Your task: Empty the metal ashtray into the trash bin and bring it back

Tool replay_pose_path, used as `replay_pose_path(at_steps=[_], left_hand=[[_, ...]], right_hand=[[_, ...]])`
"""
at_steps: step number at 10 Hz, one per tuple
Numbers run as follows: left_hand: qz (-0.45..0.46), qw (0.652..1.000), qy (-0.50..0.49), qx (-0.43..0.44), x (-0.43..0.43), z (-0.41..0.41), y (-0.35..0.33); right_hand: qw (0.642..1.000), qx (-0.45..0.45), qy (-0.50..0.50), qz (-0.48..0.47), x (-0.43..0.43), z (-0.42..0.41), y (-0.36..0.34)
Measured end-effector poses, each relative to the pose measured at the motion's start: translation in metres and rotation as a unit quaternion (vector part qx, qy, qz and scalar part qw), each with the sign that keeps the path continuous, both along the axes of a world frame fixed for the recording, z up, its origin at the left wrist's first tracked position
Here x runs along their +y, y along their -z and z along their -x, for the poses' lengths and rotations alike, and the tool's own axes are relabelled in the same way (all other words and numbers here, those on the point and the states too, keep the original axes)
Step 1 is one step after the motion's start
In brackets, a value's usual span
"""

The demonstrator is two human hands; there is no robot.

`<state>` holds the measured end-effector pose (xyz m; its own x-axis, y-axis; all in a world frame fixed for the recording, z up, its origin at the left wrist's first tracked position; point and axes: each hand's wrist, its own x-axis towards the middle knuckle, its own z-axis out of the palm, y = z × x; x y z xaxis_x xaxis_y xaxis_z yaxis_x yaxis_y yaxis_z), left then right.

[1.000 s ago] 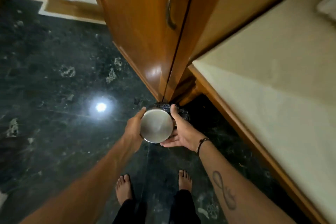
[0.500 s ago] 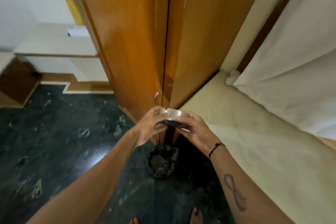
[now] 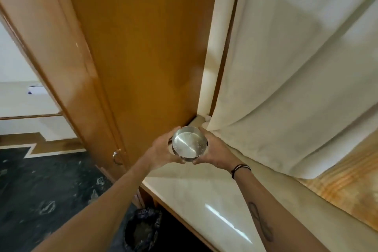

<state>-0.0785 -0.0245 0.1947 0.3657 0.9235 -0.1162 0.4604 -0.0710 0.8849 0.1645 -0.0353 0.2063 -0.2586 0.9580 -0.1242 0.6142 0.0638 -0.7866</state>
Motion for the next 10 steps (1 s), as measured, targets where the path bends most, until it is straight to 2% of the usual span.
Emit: replay_pose_path(at_steps=[2, 4, 6, 8, 9, 10], left_hand=[[-0.023, 0.997, -0.008, 0.071, 0.017, -0.061, 0.063], [0.048, 0.991, 0.005, 0.125, 0.028, -0.089, 0.135], [0.073, 0.989, 0.027, 0.129, 0.032, -0.092, 0.196], [0.064, 0.98, 0.079, 0.169, 0.04, -0.086, 0.193], [0.073, 0.97, 0.109, 0.203, 0.046, -0.086, 0.172], [0.003, 0.955, 0.13, 0.267, 0.049, -0.084, 0.139]], right_hand=[[0.998, -0.045, 0.015, 0.05, 0.017, -0.045, 0.063], [0.991, -0.095, 0.032, 0.091, 0.024, -0.059, 0.146], [0.985, -0.111, 0.053, 0.119, 0.022, -0.062, 0.214], [0.981, -0.143, 0.047, 0.12, 0.019, -0.059, 0.22], [0.979, -0.162, 0.016, 0.123, 0.024, -0.06, 0.19], [0.972, -0.229, -0.01, 0.06, 0.029, -0.063, 0.148]])
